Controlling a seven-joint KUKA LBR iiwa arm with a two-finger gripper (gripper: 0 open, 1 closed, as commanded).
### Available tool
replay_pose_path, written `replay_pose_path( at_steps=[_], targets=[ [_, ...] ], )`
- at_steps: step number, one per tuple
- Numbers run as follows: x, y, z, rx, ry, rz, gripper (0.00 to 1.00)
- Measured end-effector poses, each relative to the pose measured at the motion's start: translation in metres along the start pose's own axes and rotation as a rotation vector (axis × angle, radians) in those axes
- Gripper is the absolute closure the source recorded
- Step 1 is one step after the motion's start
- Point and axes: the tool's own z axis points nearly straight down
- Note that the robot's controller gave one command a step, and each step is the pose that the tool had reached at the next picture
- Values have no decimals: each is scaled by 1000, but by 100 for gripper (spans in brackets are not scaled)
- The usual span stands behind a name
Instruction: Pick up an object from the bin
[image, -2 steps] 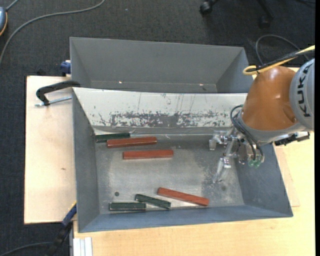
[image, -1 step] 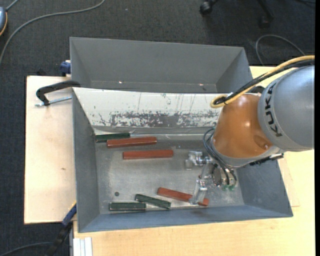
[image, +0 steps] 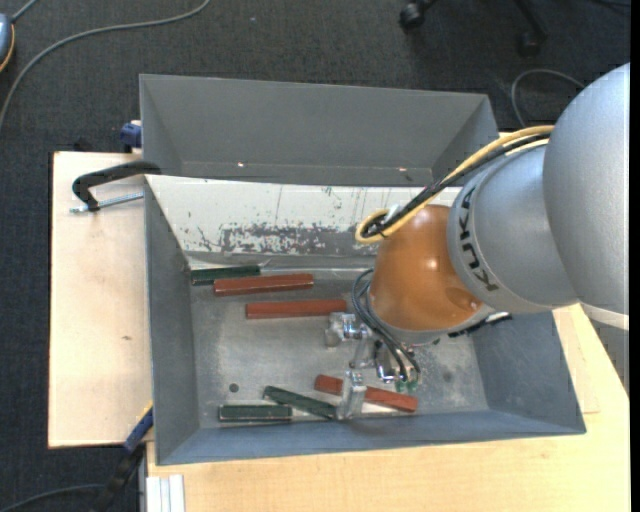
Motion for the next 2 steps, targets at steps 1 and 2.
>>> replay_pose_path(
  at_steps=[1, 2],
  targets=[
    [-1, -4, -2, 3, -3, 6, 100],
    [-6, -17, -144, 2, -17, -6, 100]
  ],
)
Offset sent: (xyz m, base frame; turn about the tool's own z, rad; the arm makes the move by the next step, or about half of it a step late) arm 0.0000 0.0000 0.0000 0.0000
